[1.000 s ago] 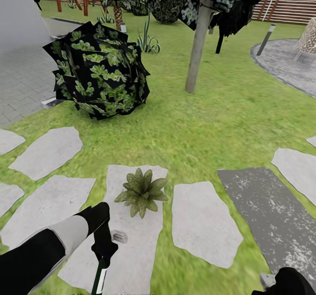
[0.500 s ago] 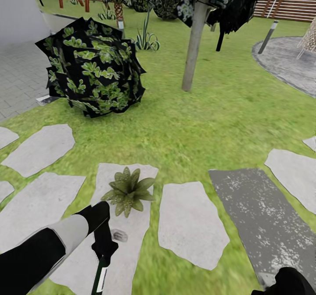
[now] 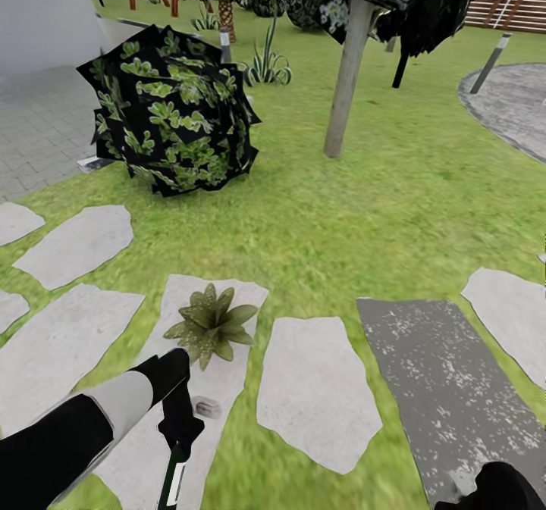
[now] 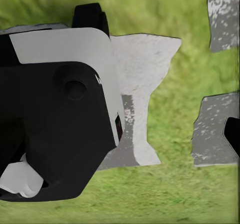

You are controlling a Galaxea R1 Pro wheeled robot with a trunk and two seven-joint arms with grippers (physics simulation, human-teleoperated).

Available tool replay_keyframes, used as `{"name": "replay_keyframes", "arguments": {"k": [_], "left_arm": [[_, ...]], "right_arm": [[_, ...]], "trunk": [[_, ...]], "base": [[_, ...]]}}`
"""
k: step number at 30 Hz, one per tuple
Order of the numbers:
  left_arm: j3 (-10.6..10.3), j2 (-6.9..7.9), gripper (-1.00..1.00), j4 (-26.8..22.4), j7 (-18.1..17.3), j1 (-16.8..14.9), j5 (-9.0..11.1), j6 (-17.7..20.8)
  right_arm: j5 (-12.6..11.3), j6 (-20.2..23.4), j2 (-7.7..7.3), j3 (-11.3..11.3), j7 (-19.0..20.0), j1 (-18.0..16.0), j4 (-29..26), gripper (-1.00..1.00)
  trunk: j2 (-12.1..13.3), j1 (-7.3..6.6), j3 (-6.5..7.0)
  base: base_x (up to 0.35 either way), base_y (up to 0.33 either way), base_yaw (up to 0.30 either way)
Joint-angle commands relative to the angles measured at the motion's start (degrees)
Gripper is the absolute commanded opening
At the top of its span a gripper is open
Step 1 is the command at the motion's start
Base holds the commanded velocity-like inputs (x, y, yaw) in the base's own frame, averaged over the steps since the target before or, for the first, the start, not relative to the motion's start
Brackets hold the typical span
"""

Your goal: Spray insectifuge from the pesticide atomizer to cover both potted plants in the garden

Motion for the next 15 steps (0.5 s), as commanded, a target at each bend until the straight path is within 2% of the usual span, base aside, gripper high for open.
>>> {"name": "replay_keyframes", "arguments": {"k": [1,5,15], "left_arm": [[0.2,0.03,-1.0,-0.1,-0.5,0.0,-0.6,0.3],[0.2,0.01,-1.0,-0.1,-0.5,-0.1,-0.6,0.3],[0.2,0.01,-1.0,-0.1,-0.5,-0.1,-0.6,0.3]], "right_arm": [[0.5,0.1,0.0,0.0,0.6,0.0,0.0,1.0],[0.5,0.1,-0.14,-0.1,0.7,0.0,0.0,1.0],[0.4,0.1,-0.26,-0.1,0.6,0.0,0.0,1.0]], "trunk": [[0.0,0.0,-0.04],[0.0,0.0,-0.12],[0.0,0.0,-0.74]], "base": [[0.0,-0.306,0.002],[0.0,-0.303,0.063],[0.0,-0.3,0.184]]}}
